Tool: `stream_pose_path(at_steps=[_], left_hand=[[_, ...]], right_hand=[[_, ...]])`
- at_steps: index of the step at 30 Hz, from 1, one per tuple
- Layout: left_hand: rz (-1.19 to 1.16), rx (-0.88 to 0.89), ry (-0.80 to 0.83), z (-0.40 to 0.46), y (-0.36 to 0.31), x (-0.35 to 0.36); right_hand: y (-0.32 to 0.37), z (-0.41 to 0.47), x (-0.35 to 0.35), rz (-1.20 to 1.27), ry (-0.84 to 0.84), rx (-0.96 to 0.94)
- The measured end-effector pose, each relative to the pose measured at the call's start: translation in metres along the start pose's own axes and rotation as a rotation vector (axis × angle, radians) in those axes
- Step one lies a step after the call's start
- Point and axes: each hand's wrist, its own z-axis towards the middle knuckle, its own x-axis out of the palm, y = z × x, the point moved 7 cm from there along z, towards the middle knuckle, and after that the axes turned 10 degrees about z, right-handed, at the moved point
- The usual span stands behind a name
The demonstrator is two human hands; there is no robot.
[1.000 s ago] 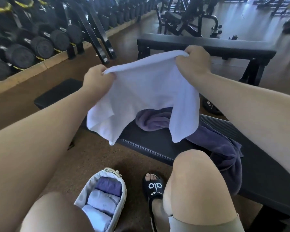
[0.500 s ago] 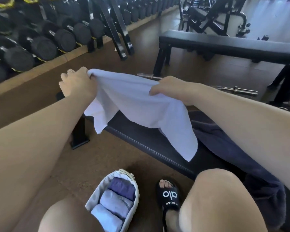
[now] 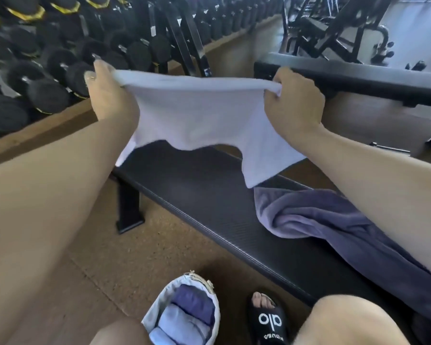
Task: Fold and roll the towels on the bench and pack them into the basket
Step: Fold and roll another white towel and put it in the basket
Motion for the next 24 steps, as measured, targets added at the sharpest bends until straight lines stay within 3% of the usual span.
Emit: stream_pose_path(at_steps=[2,4,8,12,15,19,21,22,24], left_hand=[[-0.066,0.003,-0.012,0.005,0.0,0.001],[0.086,0.098,0.063,-0.001,0.016,0.015],[0.433,0.256,0.459,-0.045,0.083,0.064],[0.789,0.202,0.877,-0.097,0.163,0.096],[0.855,0.139,0.99,-0.123,0.181,0.102],[0.761,0.395,0.851,-0.14,0.142,0.117],[0.654,0.477,0.868,-0.163,0.118,0.129],[0.605,0.503,0.892,-0.176,0.107,0.136],[0.529,0.523,0.975,-0.202,0.087,0.15]], right_hand=[[0.016,-0.009,-0.003,0.007,-0.032,-0.074],[0.03,-0.038,0.014,-0.034,0.105,-0.14],[0.027,-0.133,0.089,-0.048,0.77,-0.071],[0.03,-0.208,0.127,-0.019,1.149,-0.097],[0.033,-0.223,0.138,0.055,1.21,-0.019],[0.028,-0.215,0.137,0.128,1.323,0.109],[0.026,-0.21,0.132,0.198,1.394,0.198],[0.021,-0.204,0.13,0.225,1.359,0.237],[-0.001,-0.179,0.127,0.199,1.095,0.266]])
